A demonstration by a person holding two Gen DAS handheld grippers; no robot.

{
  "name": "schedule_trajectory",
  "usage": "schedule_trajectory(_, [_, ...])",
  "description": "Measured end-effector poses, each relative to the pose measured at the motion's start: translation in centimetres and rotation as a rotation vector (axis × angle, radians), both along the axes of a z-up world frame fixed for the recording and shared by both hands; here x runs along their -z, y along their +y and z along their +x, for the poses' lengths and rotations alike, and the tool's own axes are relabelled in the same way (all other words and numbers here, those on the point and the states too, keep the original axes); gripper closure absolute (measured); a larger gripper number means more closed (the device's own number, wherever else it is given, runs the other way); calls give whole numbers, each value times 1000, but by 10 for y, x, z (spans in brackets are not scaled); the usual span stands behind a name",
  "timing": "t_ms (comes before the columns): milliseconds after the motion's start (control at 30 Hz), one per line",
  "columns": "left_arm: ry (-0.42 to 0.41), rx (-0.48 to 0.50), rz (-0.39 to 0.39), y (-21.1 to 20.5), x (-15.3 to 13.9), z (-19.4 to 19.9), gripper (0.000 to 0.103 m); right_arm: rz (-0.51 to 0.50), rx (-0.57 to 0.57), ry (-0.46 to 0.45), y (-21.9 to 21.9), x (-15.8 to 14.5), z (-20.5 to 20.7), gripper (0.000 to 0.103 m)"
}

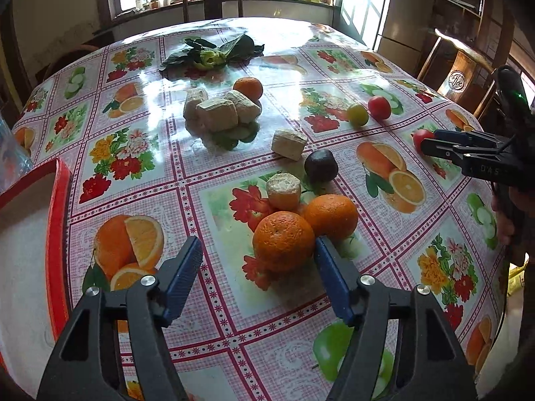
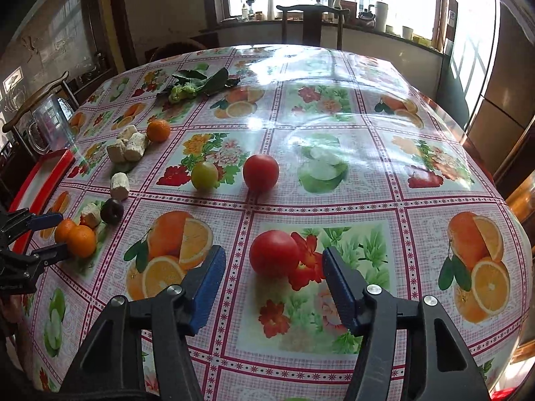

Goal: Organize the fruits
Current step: 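Close the left tool on the orange while the right tool closes on the red tomato, then carry the orange in the left tool over the white tray while the right tool carries the tomato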

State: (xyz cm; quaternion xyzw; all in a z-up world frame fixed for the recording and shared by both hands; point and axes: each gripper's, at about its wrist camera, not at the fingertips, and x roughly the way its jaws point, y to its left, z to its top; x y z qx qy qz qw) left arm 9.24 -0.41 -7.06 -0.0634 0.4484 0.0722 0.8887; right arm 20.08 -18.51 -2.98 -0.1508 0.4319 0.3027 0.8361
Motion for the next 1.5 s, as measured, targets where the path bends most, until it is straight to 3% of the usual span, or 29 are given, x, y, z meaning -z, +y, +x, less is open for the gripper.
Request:
schedule_trajectory(100, [-28,3,-25,4,-2,2,39,-10,0,-3,7,6,1,61])
schedule_trajectory(167, [-39,18,-71,7,-2,3,55,-19,0,-16,9,7,-1,70])
schedule_trajectory(267, [-44,52,-98,3,-4,3,69,10,-2,13,10,5,-4,71])
schedule_trajectory(367, [-45,60,-69,-2,-4,0,69,23,-5,17,10,1,-14,71])
schedule_trajectory(567, [-54,63,-113,2,-5,-13,70,53,-39,15,11,-11,-44,71])
schedule_trajectory(900, [-87,43,-116,9,-18,-47,70,100,-83,25,21,-25,-83,71])
schedule_trajectory(1500, [-163,-34,-88,44,-48,-112,70,157,-248,27,85,-47,-140,71])
